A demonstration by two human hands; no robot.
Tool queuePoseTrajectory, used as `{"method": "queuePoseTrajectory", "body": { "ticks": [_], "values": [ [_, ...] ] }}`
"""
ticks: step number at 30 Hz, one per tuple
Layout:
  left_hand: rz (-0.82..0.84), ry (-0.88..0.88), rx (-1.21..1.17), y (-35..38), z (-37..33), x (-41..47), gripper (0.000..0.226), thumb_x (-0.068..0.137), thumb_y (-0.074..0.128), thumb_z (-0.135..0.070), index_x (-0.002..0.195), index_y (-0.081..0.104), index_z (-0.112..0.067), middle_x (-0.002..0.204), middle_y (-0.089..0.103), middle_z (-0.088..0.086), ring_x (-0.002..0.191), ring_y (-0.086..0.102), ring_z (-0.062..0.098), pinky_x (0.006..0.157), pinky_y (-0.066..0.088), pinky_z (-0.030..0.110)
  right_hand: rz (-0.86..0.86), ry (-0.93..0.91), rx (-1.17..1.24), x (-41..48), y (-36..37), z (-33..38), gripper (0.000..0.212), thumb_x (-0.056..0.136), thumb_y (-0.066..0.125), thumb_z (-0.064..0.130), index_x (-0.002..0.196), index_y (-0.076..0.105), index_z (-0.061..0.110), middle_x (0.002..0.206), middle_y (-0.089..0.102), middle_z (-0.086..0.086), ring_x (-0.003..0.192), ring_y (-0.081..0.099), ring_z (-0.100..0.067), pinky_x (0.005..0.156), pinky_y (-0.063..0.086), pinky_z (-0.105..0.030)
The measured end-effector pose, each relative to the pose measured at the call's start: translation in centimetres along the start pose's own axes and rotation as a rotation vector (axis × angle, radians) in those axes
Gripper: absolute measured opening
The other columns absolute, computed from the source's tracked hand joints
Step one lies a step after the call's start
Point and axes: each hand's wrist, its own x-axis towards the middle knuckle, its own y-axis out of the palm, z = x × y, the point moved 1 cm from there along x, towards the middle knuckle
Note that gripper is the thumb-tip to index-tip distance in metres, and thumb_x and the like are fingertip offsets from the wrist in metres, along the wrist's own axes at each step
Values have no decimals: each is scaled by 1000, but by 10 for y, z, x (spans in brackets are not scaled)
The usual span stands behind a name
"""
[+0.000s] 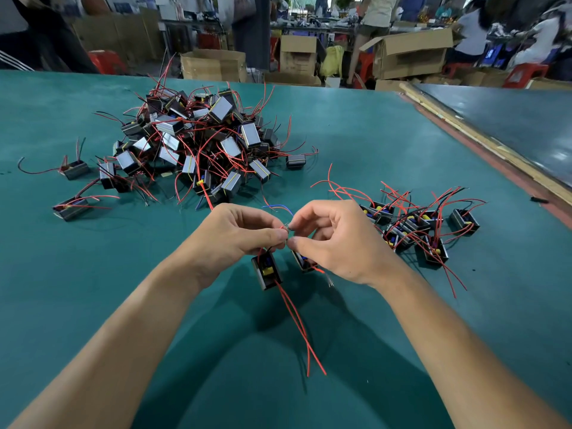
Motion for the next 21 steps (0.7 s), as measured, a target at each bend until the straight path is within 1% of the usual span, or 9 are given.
{"method": "queuePoseTrajectory", "body": {
  "ticks": [1, 3, 6, 9, 13, 15, 17, 19, 21],
  "values": [
    [1, -2, 1, 0, 0, 0, 12, 83, 71, -7, 73, 73, -12, 66, 68, 1, 62, 57, 9, 67, 43, 23, 0, -7, -3, 0, 0, 0, 8, 76, 77, 20, 79, 69, 18, 72, 73, 2, 55, 61, -31, 54, 53, -46],
    [2, -9, -1, 1, 1, 0, 11, 83, 72, -7, 73, 72, -11, 65, 66, 1, 61, 56, 9, 65, 43, 21, 0, -20, -10, 0, 0, 0, 4, 77, 75, 17, 77, 71, 17, 72, 73, 4, 54, 61, -21, 51, 51, -37],
    [7, -19, 2, 1, 1, 1, 12, 83, 71, -6, 72, 72, -12, 63, 64, 1, 61, 54, 9, 63, 41, 20, -1, -44, -34, -1, -1, 0, 8, 80, 73, 11, 76, 73, 18, 68, 70, 8, 51, 57, -12, 48, 44, -24],
    [19, -22, 2, 0, 3, 1, 14, 83, 71, -5, 71, 71, -12, 63, 62, 1, 61, 54, 9, 66, 41, 21, -15, -61, -51, -1, -1, 1, 9, 80, 72, 11, 75, 72, 18, 66, 69, 9, 49, 57, -12, 48, 44, -26],
    [55, -28, 1, -1, 3, 1, 5, 73, 77, -12, 70, 73, -14, 65, 62, 3, 63, 54, 10, 70, 41, 25, -51, -100, -29, -1, 1, 5, 12, 79, 70, 12, 78, 71, 23, 77, 71, 5, 54, 61, -24, 53, 50, -33],
    [65, -38, -10, -1, 3, 1, 6, 70, 72, -20, 70, 73, -14, 64, 61, 3, 63, 53, 10, 69, 40, 26, -63, -120, -20, -2, 0, 7, 17, 78, 70, 9, 76, 72, 26, 76, 71, 7, 53, 59, -15, 53, 50, -26],
    [72, -45, -14, 0, 3, 1, 9, 70, 71, -23, 70, 72, -14, 64, 59, 3, 63, 52, 11, 70, 37, 30, -47, -120, -27, -2, -1, 6, 21, 80, 71, 4, 75, 73, 25, 65, 67, 11, 50, 55, -7, 50, 44, -21],
    [76, -50, -21, -1, 3, 1, 9, 69, 71, -23, 70, 72, -14, 64, 59, 4, 64, 52, 12, 72, 37, 34, -34, -111, -56, -2, -1, 5, 24, 81, 71, 0, 76, 74, 23, 55, 61, 16, 45, 49, -3, 47, 38, -17],
    [75, -57, -36, -1, 3, 1, 8, 69, 71, -23, 69, 73, -15, 63, 59, 3, 64, 52, 13, 75, 36, 36, -34, -113, -71, -2, -1, 5, 25, 82, 70, 0, 77, 74, 23, 55, 60, 19, 45, 47, -3, 47, 37, -16]
  ]
}}
